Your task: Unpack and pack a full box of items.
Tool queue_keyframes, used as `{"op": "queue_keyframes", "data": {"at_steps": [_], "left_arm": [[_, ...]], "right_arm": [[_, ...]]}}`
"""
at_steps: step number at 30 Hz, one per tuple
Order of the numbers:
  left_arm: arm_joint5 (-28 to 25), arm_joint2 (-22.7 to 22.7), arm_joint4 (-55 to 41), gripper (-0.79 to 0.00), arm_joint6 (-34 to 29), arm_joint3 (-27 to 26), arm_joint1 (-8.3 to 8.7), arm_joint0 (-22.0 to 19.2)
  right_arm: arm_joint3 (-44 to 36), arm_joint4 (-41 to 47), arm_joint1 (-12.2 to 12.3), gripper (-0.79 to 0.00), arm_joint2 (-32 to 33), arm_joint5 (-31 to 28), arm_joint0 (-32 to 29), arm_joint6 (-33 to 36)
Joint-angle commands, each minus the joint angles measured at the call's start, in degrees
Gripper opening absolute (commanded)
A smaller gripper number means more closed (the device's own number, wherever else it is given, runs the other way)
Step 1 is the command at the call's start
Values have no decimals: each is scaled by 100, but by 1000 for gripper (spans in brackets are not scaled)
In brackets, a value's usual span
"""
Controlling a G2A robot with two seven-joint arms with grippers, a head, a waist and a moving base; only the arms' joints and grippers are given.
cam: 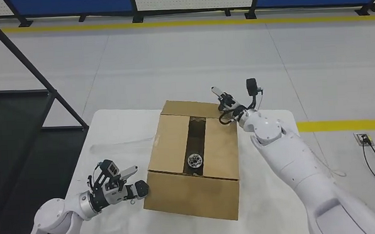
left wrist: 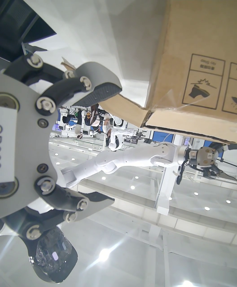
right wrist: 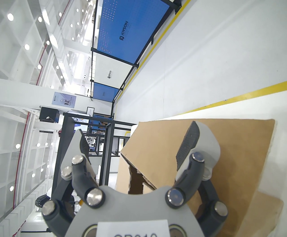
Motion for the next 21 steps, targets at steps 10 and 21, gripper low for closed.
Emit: {"op": "queue_keyframes", "data": {"at_steps": [10,21], "left_arm": [[-129,-417,-1284,0,553,-42,-10,135],[-685,166,-217,0,1342,735,-39,-437]], "right_arm": [[-491,235,58,0,350,-939,-323,921],[-1796,248,313,0,626,-351,-959,2896]]}}
